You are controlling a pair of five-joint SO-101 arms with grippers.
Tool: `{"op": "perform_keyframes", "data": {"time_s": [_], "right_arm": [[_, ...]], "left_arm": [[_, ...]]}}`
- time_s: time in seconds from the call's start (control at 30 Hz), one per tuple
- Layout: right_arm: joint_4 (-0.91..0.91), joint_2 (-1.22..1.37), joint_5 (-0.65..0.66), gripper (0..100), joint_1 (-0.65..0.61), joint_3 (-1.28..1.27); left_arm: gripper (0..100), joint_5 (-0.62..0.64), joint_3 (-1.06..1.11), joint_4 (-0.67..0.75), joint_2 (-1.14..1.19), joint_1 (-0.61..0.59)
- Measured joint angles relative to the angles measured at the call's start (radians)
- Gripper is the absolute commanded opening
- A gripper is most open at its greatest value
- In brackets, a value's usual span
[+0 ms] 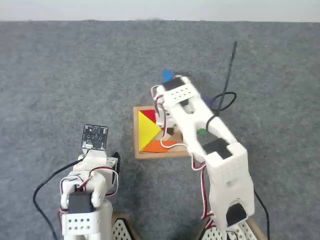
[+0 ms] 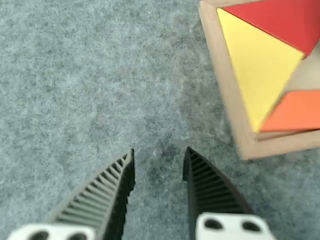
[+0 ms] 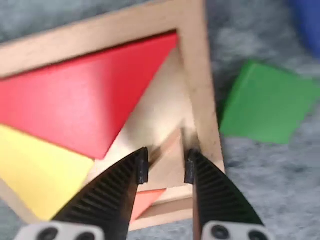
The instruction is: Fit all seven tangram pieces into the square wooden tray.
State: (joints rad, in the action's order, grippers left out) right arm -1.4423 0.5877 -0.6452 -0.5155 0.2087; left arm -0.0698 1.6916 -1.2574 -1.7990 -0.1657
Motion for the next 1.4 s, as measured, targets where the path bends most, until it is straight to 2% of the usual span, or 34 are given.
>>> {"op": "perform_keyframes", "data": {"time_s": [0.13, 0.27, 0.47, 0.87, 1.4], "right_arm": [[-0.002, 0.000, 0.017, 13.6, 0.055, 0.000], [0.034, 0.000, 0.063, 8.6, 0.063, 0.000], [0.054, 0.000, 0.133, 17.0, 0.071, 0.034], [-0.158, -0.081, 0.158, 20.6, 0.000, 0.060], [-0.029, -0.035, 0.097, 19.9, -0.002, 0.023]], "left_arm": [[15, 0.000, 0.000, 0.000, 0.000, 0.000], [15, 0.000, 0.000, 0.000, 0.000, 0.000], [15, 0.000, 0.000, 0.000, 0.000, 0.000], [15, 0.000, 0.000, 0.000, 0.000, 0.002], [15, 0.000, 0.000, 0.000, 0.000, 0.000]]}}
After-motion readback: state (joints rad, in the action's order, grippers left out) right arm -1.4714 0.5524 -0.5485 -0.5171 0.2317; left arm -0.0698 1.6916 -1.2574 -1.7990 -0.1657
